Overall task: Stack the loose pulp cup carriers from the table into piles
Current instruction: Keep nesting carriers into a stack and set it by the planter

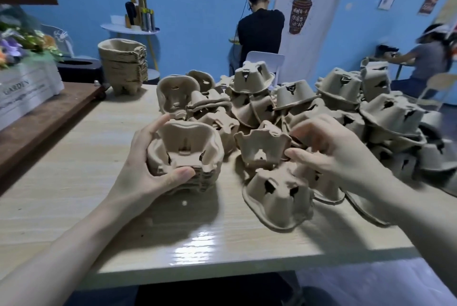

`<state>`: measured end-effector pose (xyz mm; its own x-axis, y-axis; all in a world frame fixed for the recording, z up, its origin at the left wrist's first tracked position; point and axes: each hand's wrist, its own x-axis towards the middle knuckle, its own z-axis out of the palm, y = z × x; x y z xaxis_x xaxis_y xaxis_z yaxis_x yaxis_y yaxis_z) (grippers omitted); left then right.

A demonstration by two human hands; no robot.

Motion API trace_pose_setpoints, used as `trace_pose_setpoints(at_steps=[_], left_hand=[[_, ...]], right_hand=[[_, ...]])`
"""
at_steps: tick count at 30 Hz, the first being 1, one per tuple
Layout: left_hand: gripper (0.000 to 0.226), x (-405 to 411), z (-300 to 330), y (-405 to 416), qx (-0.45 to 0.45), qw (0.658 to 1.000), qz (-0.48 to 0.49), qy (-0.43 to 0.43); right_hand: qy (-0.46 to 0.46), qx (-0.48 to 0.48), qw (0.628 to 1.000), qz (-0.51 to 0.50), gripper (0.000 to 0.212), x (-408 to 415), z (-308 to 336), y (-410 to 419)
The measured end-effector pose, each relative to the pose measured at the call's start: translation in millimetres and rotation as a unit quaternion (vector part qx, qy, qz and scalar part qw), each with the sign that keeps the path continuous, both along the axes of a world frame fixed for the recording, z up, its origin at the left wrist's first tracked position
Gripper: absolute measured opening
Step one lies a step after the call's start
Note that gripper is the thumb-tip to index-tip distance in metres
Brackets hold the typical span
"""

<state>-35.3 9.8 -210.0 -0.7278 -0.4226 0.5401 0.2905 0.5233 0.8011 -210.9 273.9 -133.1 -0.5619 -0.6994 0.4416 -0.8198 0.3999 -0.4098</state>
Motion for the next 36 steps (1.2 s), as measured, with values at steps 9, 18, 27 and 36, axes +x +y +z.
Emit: trace_pose_setpoints(at_steps=[9, 18, 27, 36], left_hand=[[0.088, 1.0, -8.4, -6.9, 0.004, 1.0, 0.007, 0.001], [0.095, -1.3, -8.3, -2.8, -0.002, 1.0, -0.015, 0.005], [0.1, -2.8, -9.2, -2.5, 0.029, 0.999, -0.023, -0.001], [0.127, -4.0, -12.7, -4.5, 0.055, 0.998, -0.01, -0.02]], right_hand=[[-0.035, -0.049, 0.998, -0.002, 0.018, -7.4, -17.8, -33.4], [0.183, -0.188, 0.959, 0.108, 0.009, 14.3, -17.2, -46.9], [0.119, -0.282, 0.938, 0.162, 0.014, 44.2, -20.4, -82.6], [0.187, -0.195, 0.945, 0.186, 0.018, 52.2, -40.8, -89.3]])
